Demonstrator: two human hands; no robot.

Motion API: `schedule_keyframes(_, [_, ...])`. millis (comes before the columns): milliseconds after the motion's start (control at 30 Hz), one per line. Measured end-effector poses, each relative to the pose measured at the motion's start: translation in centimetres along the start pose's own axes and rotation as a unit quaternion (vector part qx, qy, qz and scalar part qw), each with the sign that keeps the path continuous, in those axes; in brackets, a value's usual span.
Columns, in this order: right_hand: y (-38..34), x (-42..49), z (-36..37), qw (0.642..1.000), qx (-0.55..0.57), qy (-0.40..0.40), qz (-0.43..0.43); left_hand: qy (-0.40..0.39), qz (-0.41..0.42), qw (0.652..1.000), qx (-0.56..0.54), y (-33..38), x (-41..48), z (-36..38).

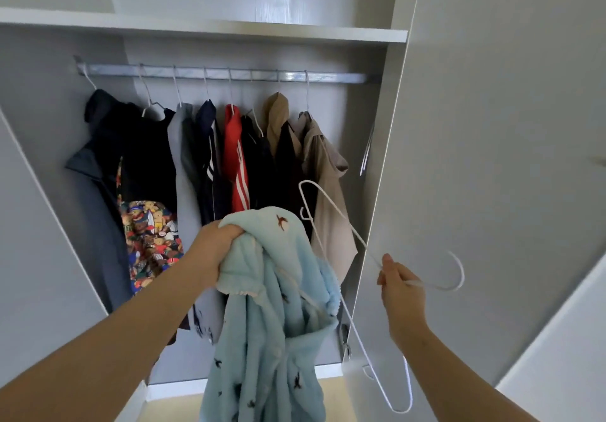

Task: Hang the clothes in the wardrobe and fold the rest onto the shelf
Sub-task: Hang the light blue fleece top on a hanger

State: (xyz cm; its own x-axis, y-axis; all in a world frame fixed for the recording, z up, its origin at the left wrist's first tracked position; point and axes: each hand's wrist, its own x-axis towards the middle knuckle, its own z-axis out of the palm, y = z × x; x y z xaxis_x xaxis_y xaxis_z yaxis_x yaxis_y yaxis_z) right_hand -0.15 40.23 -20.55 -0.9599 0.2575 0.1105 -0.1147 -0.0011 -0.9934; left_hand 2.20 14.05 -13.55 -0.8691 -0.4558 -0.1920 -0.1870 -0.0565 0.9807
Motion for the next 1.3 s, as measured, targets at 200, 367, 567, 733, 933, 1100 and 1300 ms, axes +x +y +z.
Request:
schedule_keyframes(200, [-1.5,-1.6,-1.4,0.996,0.053,-0.063,0.028,0.012,0.187,0.876,0.444,-1.6,-0.4,-3.3])
schedule_keyframes(367, [-2.1,-2.4,-3.0,0.987,0.045,-0.131,0.081,0.093,0.048,0.972,0.209,-2.3,-0.6,-2.9])
schedule_keyframes(567, [-1.7,-3.4,-3.0,0.974,-0.111,-0.184,0.071,0.085,0.004,0.989,0.121,-1.9,-1.2,-2.7])
schedule_keyframes(733, [-3.2,-4.7,-0.1,0.960,-0.168,-0.218,0.047,0.037,0.100,0.975,0.193,-1.0,-4.7,-0.3])
schedule_keyframes(933, [-4.0,-7.7,4.8,0.964,-0.083,-0.243,0.072,-0.074,0.193,0.964,0.168,-0.9,-9.5,2.7])
schedule_keyframes(1100, [-5.3,-7.6,5.7,0.977,0.041,-0.183,0.102,-0.131,0.235,0.938,0.221,-0.5,-9.9,0.3])
schedule_keyframes(1300, [-6.2,-6.5,5.9,0.979,0.001,-0.204,0.018,-0.015,0.547,0.624,0.558,-0.8,-8.3,-2.5])
